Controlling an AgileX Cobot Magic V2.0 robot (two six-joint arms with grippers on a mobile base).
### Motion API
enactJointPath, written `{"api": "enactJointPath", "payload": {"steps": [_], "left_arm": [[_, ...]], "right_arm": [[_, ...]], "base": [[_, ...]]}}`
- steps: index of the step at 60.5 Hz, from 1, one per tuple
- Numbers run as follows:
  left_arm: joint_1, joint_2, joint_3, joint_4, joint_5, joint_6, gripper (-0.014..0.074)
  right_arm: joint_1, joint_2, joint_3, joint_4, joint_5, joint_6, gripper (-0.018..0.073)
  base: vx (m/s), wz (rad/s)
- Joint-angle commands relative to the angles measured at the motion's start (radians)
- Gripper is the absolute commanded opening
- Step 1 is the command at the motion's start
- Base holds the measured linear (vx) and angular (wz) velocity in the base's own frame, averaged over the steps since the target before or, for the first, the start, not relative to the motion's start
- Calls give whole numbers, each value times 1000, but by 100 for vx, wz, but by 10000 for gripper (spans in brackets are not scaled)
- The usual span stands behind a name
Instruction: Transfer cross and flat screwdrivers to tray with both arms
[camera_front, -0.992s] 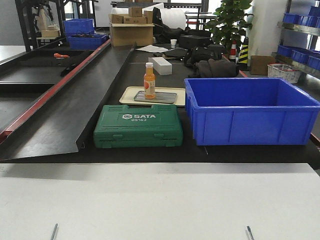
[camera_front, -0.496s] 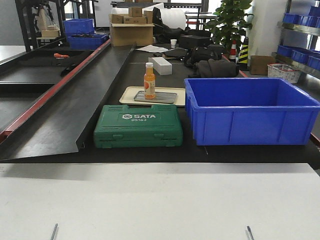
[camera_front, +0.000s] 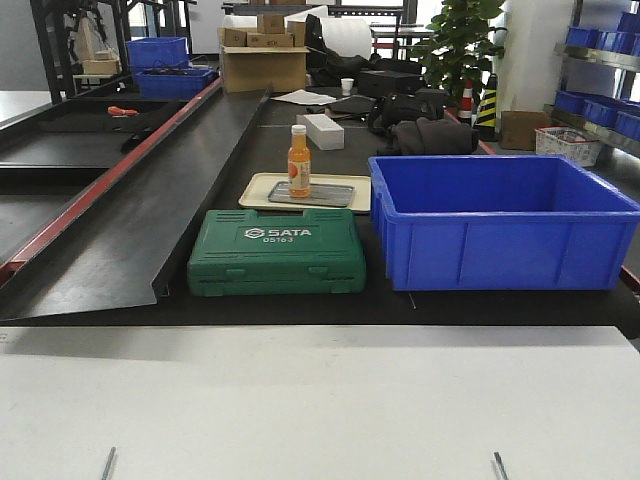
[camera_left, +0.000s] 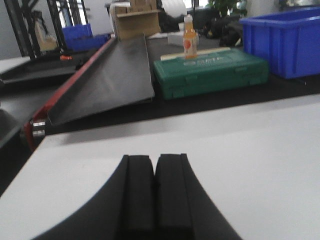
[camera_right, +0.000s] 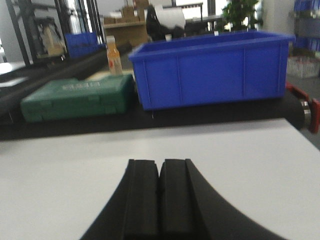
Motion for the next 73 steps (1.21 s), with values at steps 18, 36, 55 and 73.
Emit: {"api": "enactJointPath", "payload": {"steps": [18, 36, 55, 73], "left_arm": [[-5, 108, -322, -62, -168, -99, 3], [-5, 600, -703, -62, 35, -43, 3], [-5, 971, -737, -63, 76, -48, 14], [-5, 1151, -737, -122, 80, -50, 231]], "right_arm": [[-2, 203, -497, -39, 27, -69, -8], [-2, 696, -882, -33, 135, -108, -8], [-2, 977, -892, 25, 273, -114, 5], [-2, 1115, -892, 25, 386, -162, 290]], "base": [[0, 0], [0, 0], [0, 0], [0, 0]]}}
